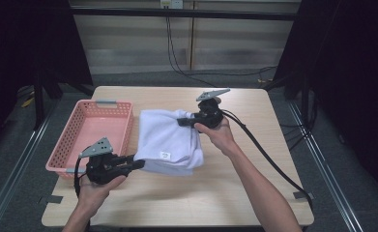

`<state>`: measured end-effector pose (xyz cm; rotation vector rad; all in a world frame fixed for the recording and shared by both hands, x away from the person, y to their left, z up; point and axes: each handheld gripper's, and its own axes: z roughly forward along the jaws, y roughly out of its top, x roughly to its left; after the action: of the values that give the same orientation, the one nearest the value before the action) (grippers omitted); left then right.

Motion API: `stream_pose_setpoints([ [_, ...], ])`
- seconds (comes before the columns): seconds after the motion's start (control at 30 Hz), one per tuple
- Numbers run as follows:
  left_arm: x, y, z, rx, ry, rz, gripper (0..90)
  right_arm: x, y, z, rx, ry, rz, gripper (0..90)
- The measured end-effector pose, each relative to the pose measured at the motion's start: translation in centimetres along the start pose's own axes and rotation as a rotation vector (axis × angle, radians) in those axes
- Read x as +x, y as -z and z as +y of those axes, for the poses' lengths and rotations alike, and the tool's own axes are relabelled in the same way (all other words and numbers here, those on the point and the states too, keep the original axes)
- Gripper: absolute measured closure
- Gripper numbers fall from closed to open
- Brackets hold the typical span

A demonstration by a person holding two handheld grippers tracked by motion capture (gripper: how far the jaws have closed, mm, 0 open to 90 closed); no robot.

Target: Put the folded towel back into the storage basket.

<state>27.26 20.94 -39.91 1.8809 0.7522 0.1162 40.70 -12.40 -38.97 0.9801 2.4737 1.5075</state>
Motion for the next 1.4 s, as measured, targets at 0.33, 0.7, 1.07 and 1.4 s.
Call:
stream_pose_setpoints([
  [0.33,1.7,2.6,0.9,-0.067,0.018,0.036,71.4,0.9,-2.1,4.1,0.008,0.04,0.017,72.7],
  [0.7,3.6,6.0,1.3,-0.106,0.049,0.084,71.4,1.9,-5.7,8.0,0.024,0.056,0.061,72.8],
  [1.07,6.4,11.8,0.5,-0.172,0.116,0.168,71.6,4.4,-10.8,11.6,0.058,0.059,0.117,72.8],
  [1.4,9.0,15.0,-1.7,-0.152,0.172,0.277,71.8,6.8,-16.1,13.4,0.088,0.046,0.126,72.9],
])
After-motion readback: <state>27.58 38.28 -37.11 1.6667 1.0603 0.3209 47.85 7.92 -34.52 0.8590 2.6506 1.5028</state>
